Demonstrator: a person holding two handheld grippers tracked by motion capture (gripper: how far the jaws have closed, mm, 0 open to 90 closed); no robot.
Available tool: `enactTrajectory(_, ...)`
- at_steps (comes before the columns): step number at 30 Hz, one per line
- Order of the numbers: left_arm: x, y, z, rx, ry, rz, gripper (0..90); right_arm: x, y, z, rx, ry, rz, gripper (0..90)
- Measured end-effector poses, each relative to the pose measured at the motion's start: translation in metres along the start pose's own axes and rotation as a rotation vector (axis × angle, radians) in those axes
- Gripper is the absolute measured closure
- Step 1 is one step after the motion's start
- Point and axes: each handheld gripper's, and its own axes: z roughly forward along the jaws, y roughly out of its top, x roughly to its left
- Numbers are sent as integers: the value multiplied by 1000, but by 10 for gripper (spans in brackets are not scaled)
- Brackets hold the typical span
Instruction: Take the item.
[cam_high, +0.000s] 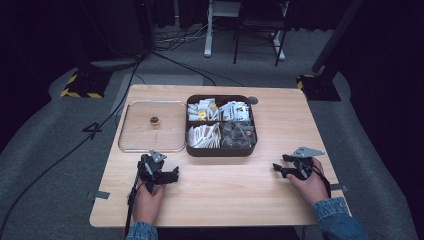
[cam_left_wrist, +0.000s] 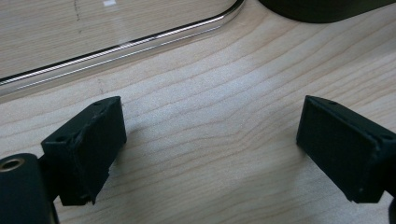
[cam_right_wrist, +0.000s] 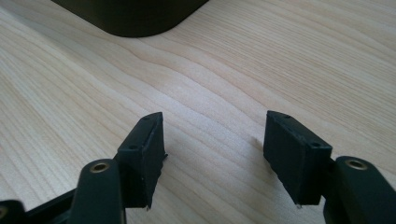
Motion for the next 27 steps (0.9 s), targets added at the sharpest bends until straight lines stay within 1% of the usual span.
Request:
enactTrajectory(2, 0, 0, 0, 1, 1, 8, 87, 0, 0, 0, 0, 0, 0, 385)
enactTrajectory(5, 0, 0, -1, 1, 0, 8, 90, 0, 0, 0, 1, 0, -1, 385)
enactTrajectory(6, -2, -1, -1, 1, 14, -4, 91, 0, 0, 0, 2, -2, -2, 384)
enactTrajectory(7, -3, -1, -1, 1, 16, -10, 92, 0, 0, 0, 2, -2, -2, 382)
enactTrajectory(14, -3, -1, -1, 1, 15, -12, 91, 0, 1, 1, 3, 4, -5, 366)
enactTrajectory(20, -3, -1, -1, 2, 15, -13, 91, 2, 2, 3, 11, 12, -5, 307)
enactTrajectory(24, -3, -1, -1, 3, 14, -14, 91, 3, 3, 4, 14, 5, -1, 295)
enactTrajectory(26, -3, -1, -1, 3, 14, -14, 91, 4, 3, 4, 12, 17, -14, 316)
enactTrajectory(27, -3, -1, -1, 3, 13, -13, 90, 5, 4, 4, 8, 26, -22, 364)
